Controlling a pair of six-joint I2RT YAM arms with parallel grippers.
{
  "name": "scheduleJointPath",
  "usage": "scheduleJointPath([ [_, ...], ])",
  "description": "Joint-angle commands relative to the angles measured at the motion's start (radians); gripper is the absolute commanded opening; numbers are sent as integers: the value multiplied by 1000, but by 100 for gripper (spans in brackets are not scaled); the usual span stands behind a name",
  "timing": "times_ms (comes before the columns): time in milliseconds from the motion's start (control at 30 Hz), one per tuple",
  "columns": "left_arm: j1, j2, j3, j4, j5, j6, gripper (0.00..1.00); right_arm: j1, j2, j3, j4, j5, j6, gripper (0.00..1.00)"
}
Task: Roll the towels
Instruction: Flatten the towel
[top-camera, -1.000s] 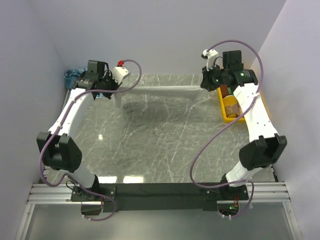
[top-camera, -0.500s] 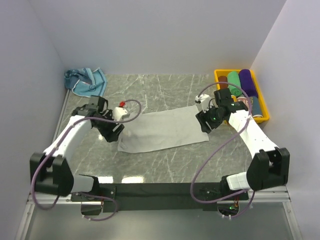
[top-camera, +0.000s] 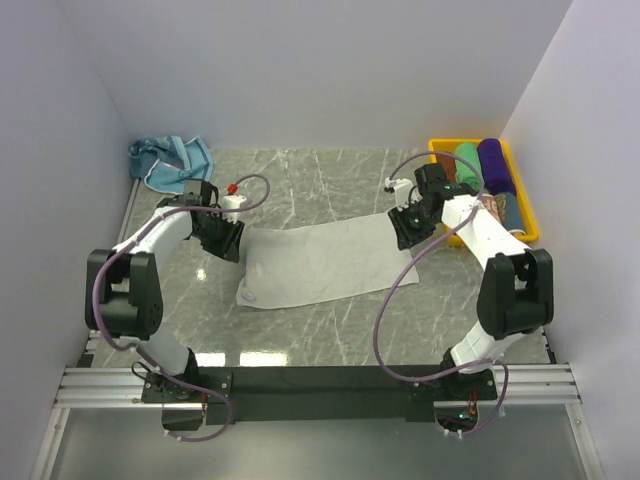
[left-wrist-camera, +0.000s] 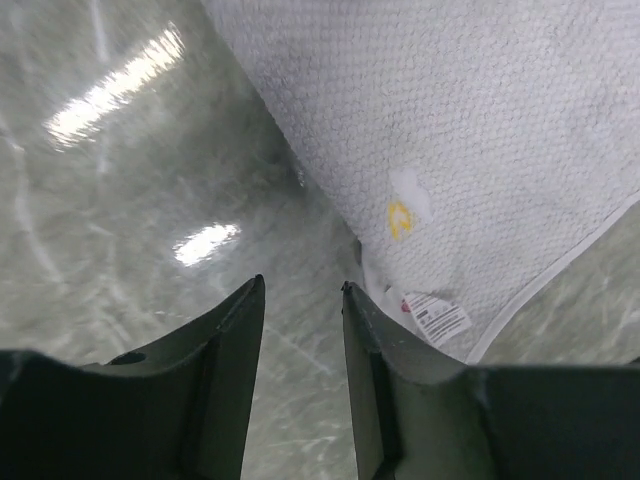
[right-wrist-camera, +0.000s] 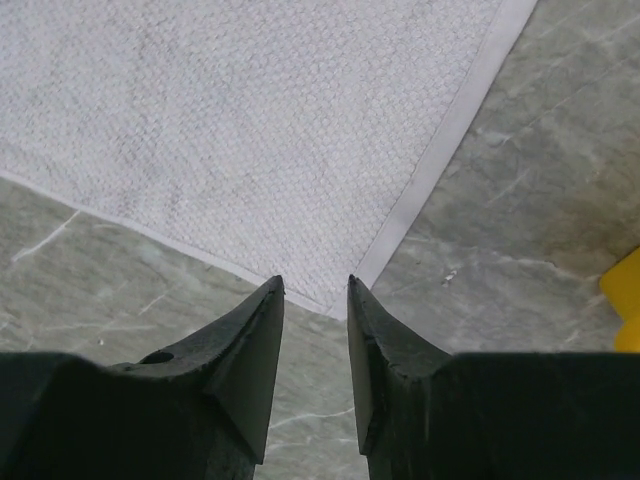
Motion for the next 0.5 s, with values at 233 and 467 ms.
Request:
scheduleJointPath([
  [233,-21,91,-36,-14,72,-120,36,36,89,88,60,81,75,36],
  [467,-47,136,-49,6,85,-149,36,43,160,131,80,85,93,36],
])
